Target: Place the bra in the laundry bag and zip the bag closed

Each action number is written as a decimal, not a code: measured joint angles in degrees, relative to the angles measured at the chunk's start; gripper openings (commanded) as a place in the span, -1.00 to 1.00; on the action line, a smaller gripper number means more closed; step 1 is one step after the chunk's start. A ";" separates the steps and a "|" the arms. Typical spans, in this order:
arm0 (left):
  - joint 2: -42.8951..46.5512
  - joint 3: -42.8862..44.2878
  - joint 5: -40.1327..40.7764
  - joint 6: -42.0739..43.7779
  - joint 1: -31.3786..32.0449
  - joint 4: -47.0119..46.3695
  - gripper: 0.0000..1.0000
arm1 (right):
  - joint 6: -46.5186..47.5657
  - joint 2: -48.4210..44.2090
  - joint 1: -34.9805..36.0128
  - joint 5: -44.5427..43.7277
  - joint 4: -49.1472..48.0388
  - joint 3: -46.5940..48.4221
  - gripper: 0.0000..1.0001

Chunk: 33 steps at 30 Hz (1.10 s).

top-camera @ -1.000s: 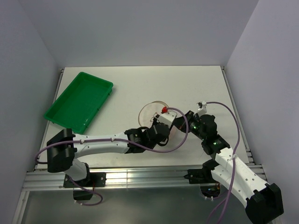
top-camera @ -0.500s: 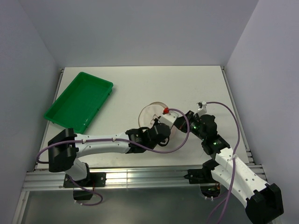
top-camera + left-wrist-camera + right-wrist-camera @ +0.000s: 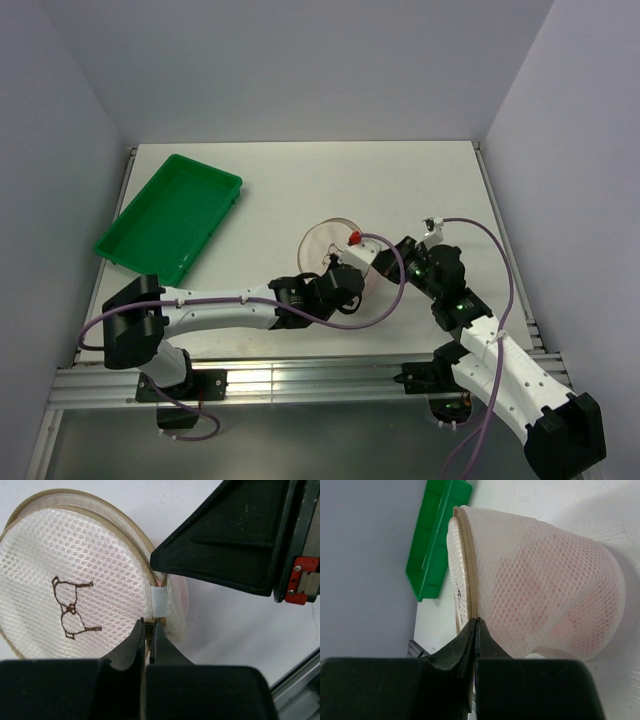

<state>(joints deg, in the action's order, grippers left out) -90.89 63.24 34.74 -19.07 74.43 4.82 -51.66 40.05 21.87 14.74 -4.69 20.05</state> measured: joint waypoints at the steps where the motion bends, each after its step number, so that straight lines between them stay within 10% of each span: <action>1: 0.04 -0.28 0.02 -0.02 0.00 -0.31 -1.00 | -0.20 0.28 -0.13 0.31 -0.35 0.00 -1.00; 22: 12.39 -11.78 3.32 -4.20 -0.20 -3.65 -1.00 | 2.25 12.44 -12.11 11.50 -1.53 6.38 -1.00; 27: 15.91 -12.00 3.13 -4.63 -0.48 -3.65 -1.00 | 7.56 15.06 -12.87 11.13 3.43 12.15 0.43; 33: 13.84 -10.51 2.60 -4.61 -0.48 -4.68 -1.00 | 10.10 5.60 -11.47 7.02 8.90 11.21 0.84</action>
<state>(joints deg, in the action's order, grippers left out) -77.06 52.73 37.34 -23.68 73.95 0.14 -41.56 45.65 10.39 21.76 4.21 31.27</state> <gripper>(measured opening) 0.036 0.906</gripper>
